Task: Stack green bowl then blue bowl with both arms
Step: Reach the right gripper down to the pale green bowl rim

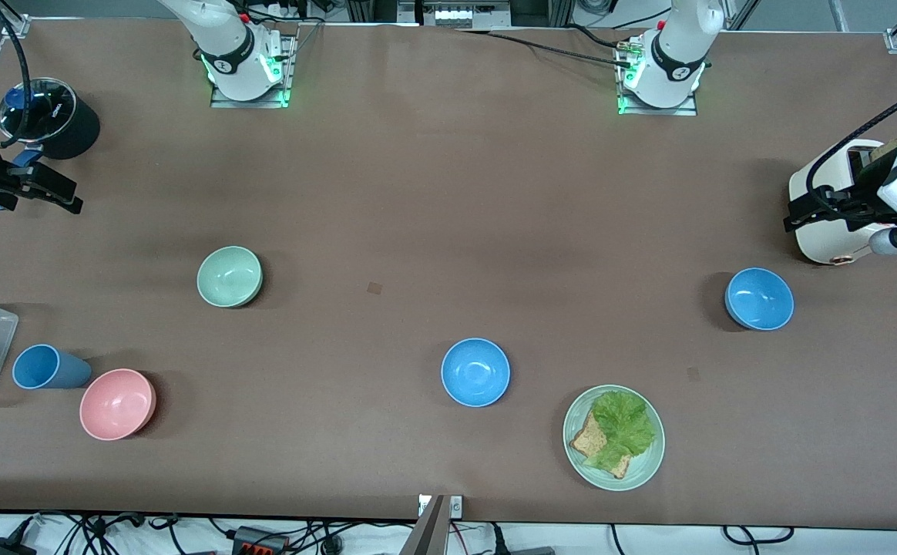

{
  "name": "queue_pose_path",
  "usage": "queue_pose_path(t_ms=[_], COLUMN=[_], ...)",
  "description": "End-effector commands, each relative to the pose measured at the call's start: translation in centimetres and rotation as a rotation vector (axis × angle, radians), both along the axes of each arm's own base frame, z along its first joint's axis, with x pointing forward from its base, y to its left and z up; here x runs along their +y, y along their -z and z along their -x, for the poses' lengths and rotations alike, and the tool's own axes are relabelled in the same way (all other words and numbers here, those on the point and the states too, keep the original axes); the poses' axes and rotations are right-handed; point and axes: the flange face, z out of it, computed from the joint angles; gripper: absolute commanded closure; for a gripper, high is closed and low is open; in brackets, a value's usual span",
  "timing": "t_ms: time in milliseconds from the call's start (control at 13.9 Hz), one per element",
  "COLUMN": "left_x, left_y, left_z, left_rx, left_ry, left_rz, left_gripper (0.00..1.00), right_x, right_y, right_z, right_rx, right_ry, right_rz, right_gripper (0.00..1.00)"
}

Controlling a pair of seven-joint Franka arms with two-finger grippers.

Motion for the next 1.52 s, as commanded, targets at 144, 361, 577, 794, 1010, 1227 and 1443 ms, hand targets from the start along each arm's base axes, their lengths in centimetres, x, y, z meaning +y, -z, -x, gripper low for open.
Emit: queue_pose_path(t_ms=[144, 361, 577, 794, 1010, 1227, 1443], left_x=[-0.2, -0.2, -0.1, -0.2, -0.2, -0.2, -0.7], left_y=[-0.6, -0.7, -0.7, -0.5, -0.6, -0.6, -0.7], left_z=[0.2, 0.1, 0.1, 0.4, 0.4, 0.4, 0.4], left_rx=[-0.004, -0.006, -0.004, 0.019, 0.016, 0.017, 0.016], left_ry=[0.006, 0.008, 0.004, 0.007, 0.008, 0.008, 0.016], left_rz=[-0.009, -0.008, -0.008, -0.005, -0.007, -0.005, -0.005], left_gripper=[0.00, 0.00, 0.00, 0.00, 0.00, 0.00, 0.00], right_x=[0.2, 0.1, 0.1, 0.3, 1.0, 2.1, 3.8], right_y=[-0.2, 0.3, 4.2, 10.2, 16.9, 24.3, 28.7], right_z=[0.8, 0.5, -1.1, -3.5, -5.1, -6.5, -6.8], right_rx=[-0.004, 0.002, 0.063, 0.124, 0.174, 0.226, 0.269], right_ry=[-0.008, -0.006, -0.002, 0.000, -0.014, -0.035, -0.065], right_rz=[0.008, 0.008, 0.006, 0.008, 0.013, 0.022, 0.028], right_gripper=[0.00, 0.00, 0.00, 0.00, 0.00, 0.00, 0.00])
